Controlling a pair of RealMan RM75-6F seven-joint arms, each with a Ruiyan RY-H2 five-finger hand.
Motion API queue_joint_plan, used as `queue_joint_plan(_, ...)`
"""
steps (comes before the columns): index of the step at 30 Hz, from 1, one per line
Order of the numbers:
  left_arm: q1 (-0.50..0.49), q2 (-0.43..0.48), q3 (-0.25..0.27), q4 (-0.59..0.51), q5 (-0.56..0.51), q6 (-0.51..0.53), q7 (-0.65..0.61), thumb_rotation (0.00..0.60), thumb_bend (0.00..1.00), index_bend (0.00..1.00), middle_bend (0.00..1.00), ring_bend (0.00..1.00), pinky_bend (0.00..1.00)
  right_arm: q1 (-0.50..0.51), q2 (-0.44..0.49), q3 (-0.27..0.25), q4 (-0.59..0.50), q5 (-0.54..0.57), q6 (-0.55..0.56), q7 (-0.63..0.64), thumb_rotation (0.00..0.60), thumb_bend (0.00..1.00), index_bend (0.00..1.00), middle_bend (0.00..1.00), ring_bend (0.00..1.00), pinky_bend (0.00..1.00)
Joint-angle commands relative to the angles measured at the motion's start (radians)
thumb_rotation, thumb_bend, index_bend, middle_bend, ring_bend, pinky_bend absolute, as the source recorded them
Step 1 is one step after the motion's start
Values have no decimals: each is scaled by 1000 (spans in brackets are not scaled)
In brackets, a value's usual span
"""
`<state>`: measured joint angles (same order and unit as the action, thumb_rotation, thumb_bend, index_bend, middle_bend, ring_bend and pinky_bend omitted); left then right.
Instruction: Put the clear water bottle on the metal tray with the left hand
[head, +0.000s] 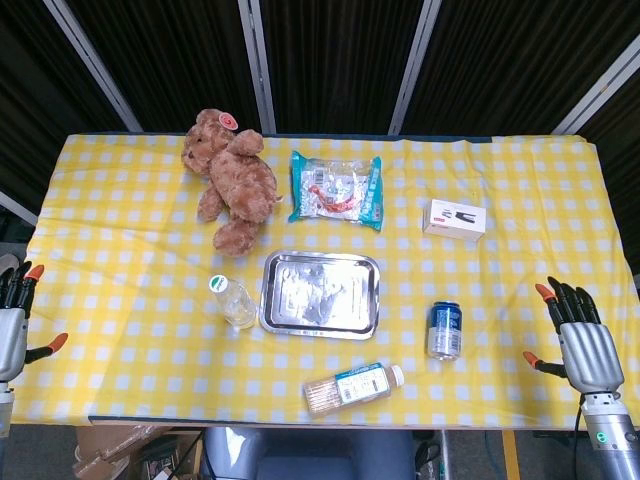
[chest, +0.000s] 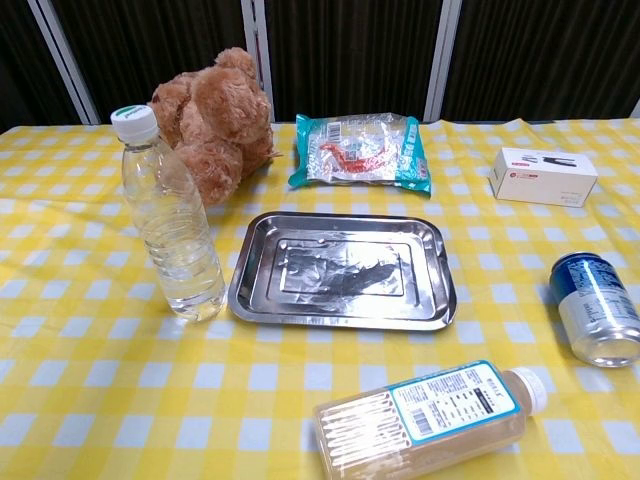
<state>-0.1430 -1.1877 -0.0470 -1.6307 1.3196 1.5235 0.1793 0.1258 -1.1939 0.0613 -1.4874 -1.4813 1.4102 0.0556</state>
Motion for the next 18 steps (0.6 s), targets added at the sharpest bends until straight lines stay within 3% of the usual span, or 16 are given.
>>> queue_joint_plan(1,1,2,-3,-3,0,-9,-3,600,153,52,27,0,0,-1,-1,-1,-2,2,-1,-5,600,50,97,0,0,0)
queue_joint_plan(18,-3,-7,-7,-8,10,-73,-50,600,153,54,31,0,0,-11,12,-4,-15,-6,15,2,600,50,97,0,0,0)
